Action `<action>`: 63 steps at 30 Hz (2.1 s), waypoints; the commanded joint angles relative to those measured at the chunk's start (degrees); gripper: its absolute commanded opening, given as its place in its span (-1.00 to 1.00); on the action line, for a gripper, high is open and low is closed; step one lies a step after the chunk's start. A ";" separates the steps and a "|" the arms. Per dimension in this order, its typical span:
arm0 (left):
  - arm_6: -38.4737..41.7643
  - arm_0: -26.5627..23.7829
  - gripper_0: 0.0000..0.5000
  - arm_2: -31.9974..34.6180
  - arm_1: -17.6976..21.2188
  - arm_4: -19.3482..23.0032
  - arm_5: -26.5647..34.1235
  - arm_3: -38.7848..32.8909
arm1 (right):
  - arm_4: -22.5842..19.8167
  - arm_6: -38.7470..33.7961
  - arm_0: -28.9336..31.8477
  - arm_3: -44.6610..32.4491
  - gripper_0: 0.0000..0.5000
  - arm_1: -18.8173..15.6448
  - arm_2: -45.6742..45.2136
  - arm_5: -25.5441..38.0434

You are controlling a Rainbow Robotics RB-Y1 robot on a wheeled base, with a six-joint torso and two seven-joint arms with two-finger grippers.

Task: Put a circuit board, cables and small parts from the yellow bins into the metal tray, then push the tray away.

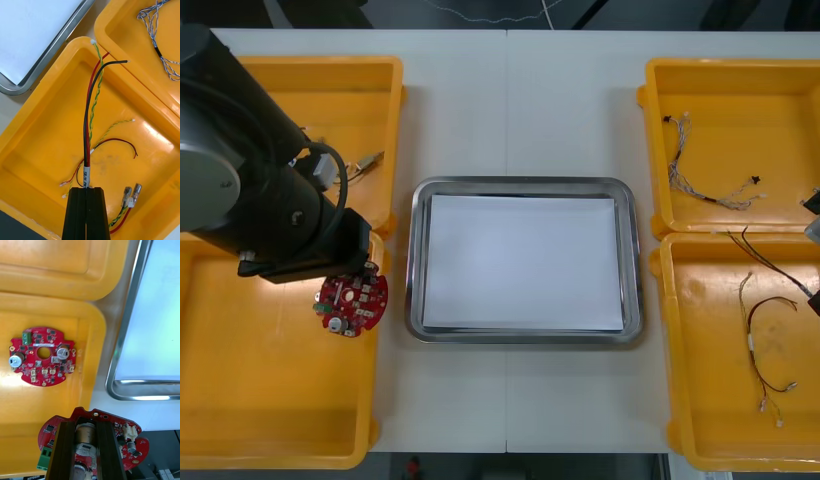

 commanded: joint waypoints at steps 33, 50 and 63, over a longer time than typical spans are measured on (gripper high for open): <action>4.81 -18.85 -0.98 -28.08 -18.87 -14.62 -13.48 23.34 | -0.20 -1.39 -0.81 0.82 -1.00 -2.12 2.46 0.18; 5.52 -17.45 -0.98 -29.66 -18.87 -18.22 -16.03 25.63 | 1.21 -1.30 -0.81 0.73 -1.00 -2.03 2.46 0.18; 5.61 -16.04 -0.02 -29.84 -18.87 -20.95 -16.56 25.54 | 0.77 -0.95 -0.81 0.73 -1.00 -2.03 2.46 0.18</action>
